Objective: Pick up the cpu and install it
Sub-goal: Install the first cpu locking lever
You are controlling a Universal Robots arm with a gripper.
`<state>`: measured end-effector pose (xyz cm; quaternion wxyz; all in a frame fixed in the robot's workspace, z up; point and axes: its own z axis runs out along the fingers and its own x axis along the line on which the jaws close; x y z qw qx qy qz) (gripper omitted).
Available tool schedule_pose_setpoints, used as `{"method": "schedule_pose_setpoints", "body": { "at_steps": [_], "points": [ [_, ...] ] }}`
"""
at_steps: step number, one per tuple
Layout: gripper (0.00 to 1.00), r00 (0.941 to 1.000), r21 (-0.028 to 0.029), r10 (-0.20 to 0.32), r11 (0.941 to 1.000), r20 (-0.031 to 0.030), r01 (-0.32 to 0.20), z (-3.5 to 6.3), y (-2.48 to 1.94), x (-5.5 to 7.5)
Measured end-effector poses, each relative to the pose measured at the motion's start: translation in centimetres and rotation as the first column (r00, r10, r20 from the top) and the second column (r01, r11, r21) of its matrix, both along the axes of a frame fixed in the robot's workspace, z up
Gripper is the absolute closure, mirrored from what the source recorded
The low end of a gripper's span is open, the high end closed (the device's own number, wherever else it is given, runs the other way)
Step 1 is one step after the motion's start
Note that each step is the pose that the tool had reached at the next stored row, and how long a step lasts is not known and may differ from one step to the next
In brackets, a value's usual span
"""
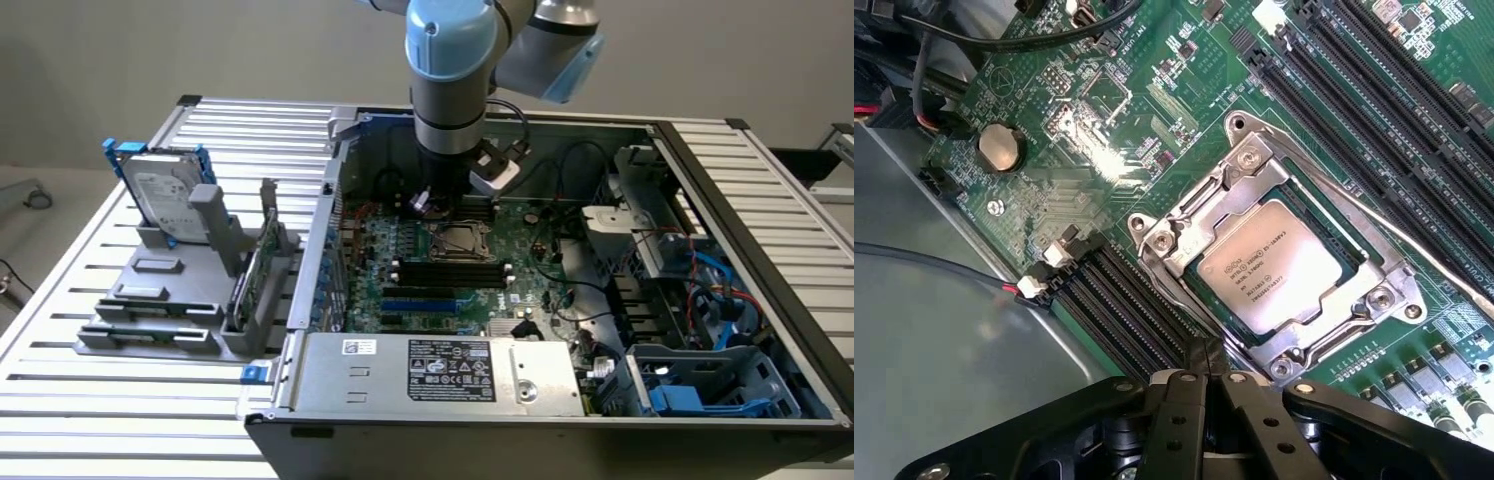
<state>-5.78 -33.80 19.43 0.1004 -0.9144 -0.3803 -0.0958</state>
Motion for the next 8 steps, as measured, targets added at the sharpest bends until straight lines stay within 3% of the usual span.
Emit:
{"method": "schedule_pose_setpoints", "body": {
  "at_steps": [8],
  "points": [
    [0.89, 1.0, -0.0018, 0.0, 1.0, 0.0, 0.0, 0.0, -0.02, 0.14]
  ]
}}
